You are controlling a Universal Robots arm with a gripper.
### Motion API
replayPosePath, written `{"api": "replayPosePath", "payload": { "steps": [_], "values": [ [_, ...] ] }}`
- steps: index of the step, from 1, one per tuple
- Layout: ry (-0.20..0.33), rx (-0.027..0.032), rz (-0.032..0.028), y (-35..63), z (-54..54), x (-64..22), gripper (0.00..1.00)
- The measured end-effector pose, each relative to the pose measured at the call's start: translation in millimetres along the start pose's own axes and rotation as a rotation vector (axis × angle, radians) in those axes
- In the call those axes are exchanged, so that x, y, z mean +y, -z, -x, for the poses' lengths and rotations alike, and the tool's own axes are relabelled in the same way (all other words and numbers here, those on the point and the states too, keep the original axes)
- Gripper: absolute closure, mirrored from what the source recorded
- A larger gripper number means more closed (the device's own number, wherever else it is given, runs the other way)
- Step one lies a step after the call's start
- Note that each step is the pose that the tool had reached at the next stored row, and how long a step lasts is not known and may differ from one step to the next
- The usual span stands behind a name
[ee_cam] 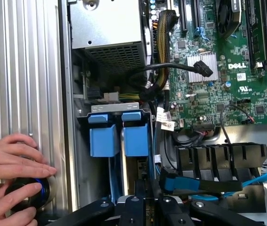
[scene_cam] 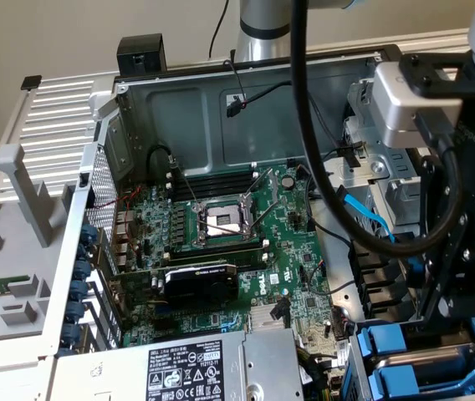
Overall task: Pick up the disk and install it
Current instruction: 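Insert the first disk wire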
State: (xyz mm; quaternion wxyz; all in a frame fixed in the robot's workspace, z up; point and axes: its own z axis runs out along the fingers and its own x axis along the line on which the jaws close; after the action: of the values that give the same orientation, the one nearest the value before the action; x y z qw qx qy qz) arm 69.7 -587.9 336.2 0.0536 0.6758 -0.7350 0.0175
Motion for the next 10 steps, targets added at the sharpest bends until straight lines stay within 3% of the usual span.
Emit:
{"api": "replayPosePath", "payload": {
  "steps": [6,10],
  "values": [
    [0.0,-0.0075,0.0005,-0.2,-1.5,-2.3,0.83],
    [0.001,-0.0165,0.0015,-0.6,-2.7,-2.5,0.83]
  ]
}}
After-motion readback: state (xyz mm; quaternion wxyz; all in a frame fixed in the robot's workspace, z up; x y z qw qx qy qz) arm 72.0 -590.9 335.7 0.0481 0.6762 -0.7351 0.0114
